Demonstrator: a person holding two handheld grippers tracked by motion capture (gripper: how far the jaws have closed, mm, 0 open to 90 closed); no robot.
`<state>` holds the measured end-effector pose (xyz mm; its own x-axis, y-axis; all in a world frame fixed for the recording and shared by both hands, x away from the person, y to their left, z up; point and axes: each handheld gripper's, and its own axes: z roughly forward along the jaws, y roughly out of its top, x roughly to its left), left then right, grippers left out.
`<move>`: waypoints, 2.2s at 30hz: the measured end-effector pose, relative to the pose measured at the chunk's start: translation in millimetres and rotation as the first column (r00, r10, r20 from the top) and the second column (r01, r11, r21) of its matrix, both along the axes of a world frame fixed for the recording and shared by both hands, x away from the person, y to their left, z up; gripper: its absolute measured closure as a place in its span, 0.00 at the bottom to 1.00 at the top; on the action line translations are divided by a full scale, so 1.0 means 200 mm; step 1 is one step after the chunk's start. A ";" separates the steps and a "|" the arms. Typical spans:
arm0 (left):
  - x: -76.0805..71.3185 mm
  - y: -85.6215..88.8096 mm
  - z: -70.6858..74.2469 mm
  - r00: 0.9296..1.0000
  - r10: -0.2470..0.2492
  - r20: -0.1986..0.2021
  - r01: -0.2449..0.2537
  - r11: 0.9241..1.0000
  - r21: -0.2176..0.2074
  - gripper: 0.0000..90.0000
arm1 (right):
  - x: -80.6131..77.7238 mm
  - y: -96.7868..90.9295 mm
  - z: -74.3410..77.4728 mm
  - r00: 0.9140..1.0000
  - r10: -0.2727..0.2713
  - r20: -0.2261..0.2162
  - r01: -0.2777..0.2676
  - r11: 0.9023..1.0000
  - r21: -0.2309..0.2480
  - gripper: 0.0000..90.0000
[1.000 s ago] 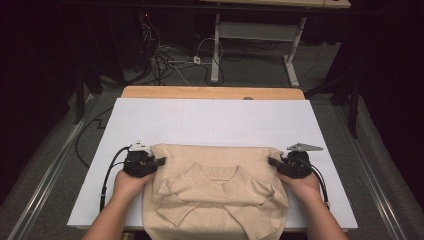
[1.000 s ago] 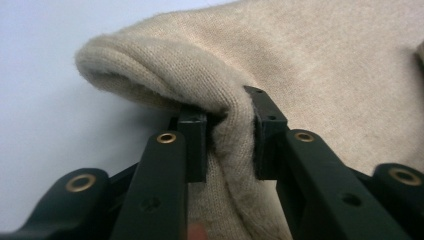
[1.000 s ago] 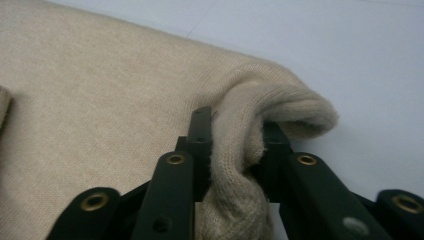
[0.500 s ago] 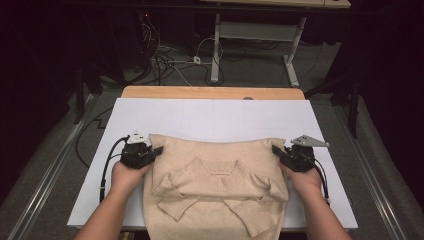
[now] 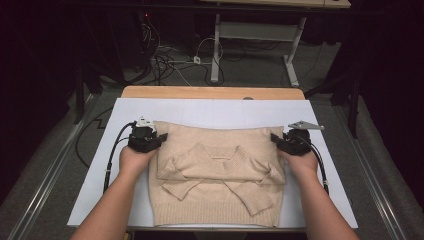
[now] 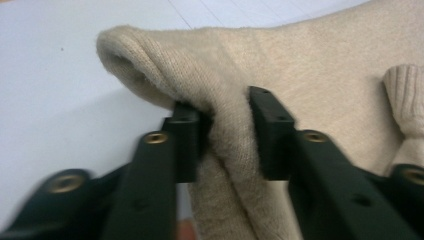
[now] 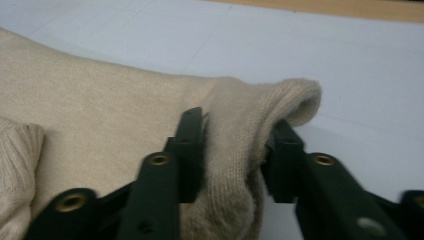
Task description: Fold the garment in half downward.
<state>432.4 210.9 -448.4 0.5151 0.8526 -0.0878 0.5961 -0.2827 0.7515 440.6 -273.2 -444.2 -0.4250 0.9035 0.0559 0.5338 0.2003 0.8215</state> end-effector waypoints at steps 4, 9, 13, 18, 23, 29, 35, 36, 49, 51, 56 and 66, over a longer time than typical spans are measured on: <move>-0.05 0.03 0.02 1.000 0.003 -0.005 -0.003 1.000 -0.018 0.55 | -0.04 -0.04 0.01 1.000 -0.011 0.002 0.011 1.000 0.015 0.57; -0.18 0.04 0.03 1.000 -0.026 0.017 0.027 0.998 -0.048 0.54 | -0.16 -0.07 0.05 1.000 0.004 0.031 -0.004 1.000 -0.010 0.55; -0.30 0.04 0.01 0.998 -0.058 0.033 0.060 0.994 -0.089 0.53 | -0.28 -0.08 0.05 0.999 0.026 0.039 -0.026 1.000 -0.010 0.55; -0.43 0.03 -0.01 0.994 -0.089 0.056 0.095 0.989 -0.114 0.51 | -0.42 -0.07 0.03 0.997 0.054 0.047 -0.054 0.999 -0.002 0.55; -0.52 0.00 -0.02 0.990 -0.118 0.074 0.127 0.981 -0.148 0.45 | -0.55 -0.05 0.03 0.994 0.087 0.065 -0.089 0.996 0.024 0.55; -0.54 -0.05 -0.04 0.986 -0.147 0.073 0.156 0.976 -0.151 0.39 | -0.63 -0.02 0.04 0.988 0.121 0.098 -0.128 0.990 0.063 0.56; -0.52 -0.09 -0.06 0.986 -0.153 0.059 0.159 0.980 -0.123 0.44 | -0.65 0.05 0.02 0.983 0.164 0.081 -0.167 0.985 0.034 0.56; -0.52 -0.10 -0.06 0.986 -0.152 0.062 0.159 0.980 -0.122 0.45 | -0.64 0.06 0.02 0.983 0.168 0.074 -0.170 0.985 0.024 0.57; -0.61 -0.06 0.01 0.978 -0.152 0.146 0.164 0.983 -0.076 0.83 | -0.67 0.09 0.01 0.980 0.181 0.087 -0.180 0.984 -0.021 0.86; -0.64 -0.05 0.03 0.976 -0.152 0.159 0.166 0.983 -0.077 0.83 | -0.70 0.09 0.03 0.979 0.180 0.099 -0.180 0.984 -0.012 0.86; -0.74 -0.03 0.05 0.971 -0.157 0.180 0.172 0.983 -0.069 0.83 | -0.78 0.07 0.06 0.976 0.171 0.135 -0.176 0.984 0.023 0.86; -0.88 0.02 -0.02 0.975 -0.171 0.142 0.181 0.982 -0.059 0.83 | -0.94 0.03 -0.02 0.977 0.168 0.128 -0.173 0.985 0.028 0.86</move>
<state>257.4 214.7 -453.4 0.6679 0.7415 -0.0637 0.4330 -0.3175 0.8436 252.7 -266.8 -448.6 -0.5785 0.8153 0.0259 0.3873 0.2466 0.8884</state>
